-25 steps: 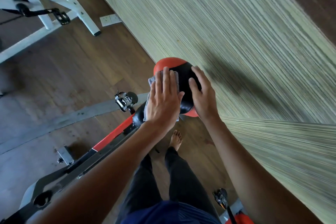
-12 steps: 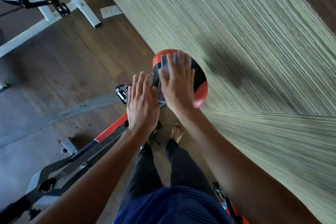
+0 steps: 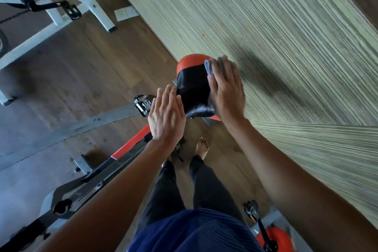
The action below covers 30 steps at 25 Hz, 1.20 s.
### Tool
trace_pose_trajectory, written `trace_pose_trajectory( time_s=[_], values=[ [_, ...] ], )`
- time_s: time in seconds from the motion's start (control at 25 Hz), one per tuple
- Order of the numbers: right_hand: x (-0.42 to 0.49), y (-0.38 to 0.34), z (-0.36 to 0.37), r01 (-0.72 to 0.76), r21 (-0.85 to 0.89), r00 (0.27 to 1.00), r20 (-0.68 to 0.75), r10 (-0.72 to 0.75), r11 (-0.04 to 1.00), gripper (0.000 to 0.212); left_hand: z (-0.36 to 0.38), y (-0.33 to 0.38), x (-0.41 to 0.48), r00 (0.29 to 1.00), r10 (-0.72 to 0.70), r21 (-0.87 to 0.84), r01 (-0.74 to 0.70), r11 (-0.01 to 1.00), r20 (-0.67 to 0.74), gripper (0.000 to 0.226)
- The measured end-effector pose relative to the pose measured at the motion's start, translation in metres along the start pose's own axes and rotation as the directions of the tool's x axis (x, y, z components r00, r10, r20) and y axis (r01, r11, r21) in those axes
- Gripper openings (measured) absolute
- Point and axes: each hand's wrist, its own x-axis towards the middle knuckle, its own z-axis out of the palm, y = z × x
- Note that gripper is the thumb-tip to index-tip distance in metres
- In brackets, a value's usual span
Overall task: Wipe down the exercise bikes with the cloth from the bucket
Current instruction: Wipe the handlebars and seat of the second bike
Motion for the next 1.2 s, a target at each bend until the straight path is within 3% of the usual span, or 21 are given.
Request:
trace_pose_trajectory(
  time_s=[0.16, 0.28, 0.4, 0.56, 0.88, 1.04, 1.2],
  values=[
    [-0.042, -0.001, 0.008, 0.126, -0.029, 0.990, -0.060, -0.127, 0.992, 0.045, -0.001, -0.001, -0.001, 1.000, 0.011, 0.004, -0.011, 1.000, 0.007, 0.053],
    [-0.023, 0.000, 0.001, 0.267, 0.004, 0.964, 0.006, -0.267, 0.964, 0.049, -0.004, 0.000, 0.003, 0.999, -0.031, -0.015, 0.032, 0.999, 0.040, 0.057],
    [-0.019, 0.006, -0.002, 0.236, 0.063, 0.970, 0.054, -0.239, 0.970, 0.057, -0.005, 0.001, 0.002, 0.997, -0.042, -0.009, 0.043, 0.999, 0.057, 0.057],
    [-0.020, 0.000, 0.002, 0.175, -0.079, 0.985, 0.019, -0.174, 0.981, 0.053, -0.008, 0.002, 0.003, 0.999, -0.028, -0.013, 0.028, 1.000, 0.041, 0.046],
    [-0.020, 0.005, 0.014, 0.263, -0.032, 0.950, -0.165, -0.265, 0.964, 0.047, -0.007, 0.004, 0.000, 0.999, -0.053, 0.033, 0.053, 0.998, 0.001, 0.038],
    [-0.016, 0.015, 0.015, 0.369, 0.034, 0.918, -0.167, -0.359, 0.929, 0.046, -0.006, 0.004, -0.001, 0.999, -0.047, 0.051, 0.046, 0.998, 0.010, 0.041],
    [-0.012, 0.010, 0.006, 0.299, 0.249, 0.954, -0.069, -0.291, 0.921, 0.045, -0.018, 0.003, 0.005, 0.988, -0.042, -0.028, 0.047, 0.999, 0.149, 0.043]
  ],
)
